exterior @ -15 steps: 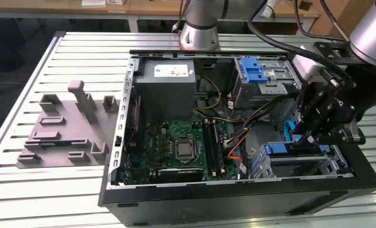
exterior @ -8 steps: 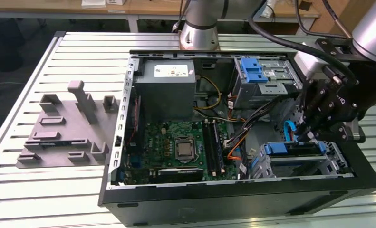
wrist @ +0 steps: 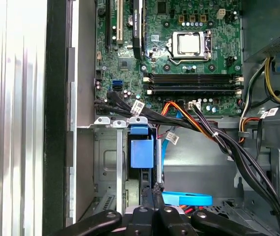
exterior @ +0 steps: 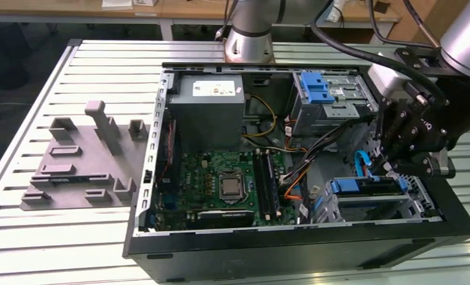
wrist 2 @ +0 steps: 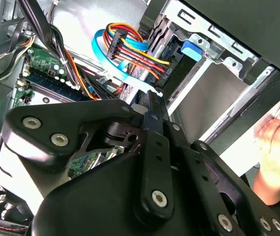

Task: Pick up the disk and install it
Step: 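Insert the second disk wire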

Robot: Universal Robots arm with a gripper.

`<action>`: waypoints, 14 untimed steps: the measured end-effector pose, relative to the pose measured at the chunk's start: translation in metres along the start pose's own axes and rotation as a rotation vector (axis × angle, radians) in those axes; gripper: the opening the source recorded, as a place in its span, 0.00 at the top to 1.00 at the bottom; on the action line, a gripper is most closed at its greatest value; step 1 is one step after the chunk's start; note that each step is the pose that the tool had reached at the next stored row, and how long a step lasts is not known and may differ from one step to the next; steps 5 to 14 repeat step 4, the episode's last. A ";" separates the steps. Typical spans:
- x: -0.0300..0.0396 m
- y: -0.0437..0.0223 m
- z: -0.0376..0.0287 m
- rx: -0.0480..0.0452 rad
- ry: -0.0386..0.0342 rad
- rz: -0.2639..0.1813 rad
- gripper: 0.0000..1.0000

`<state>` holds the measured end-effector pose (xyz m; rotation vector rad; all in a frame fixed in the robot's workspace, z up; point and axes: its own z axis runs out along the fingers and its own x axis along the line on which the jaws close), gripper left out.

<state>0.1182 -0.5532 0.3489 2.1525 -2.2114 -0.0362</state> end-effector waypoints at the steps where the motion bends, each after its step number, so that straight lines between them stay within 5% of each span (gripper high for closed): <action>1: 0.0000 0.0000 -0.0001 0.0000 0.0000 0.000 0.89; 14: 0.0000 0.0000 -0.0003 0.0000 0.0000 0.000 0.89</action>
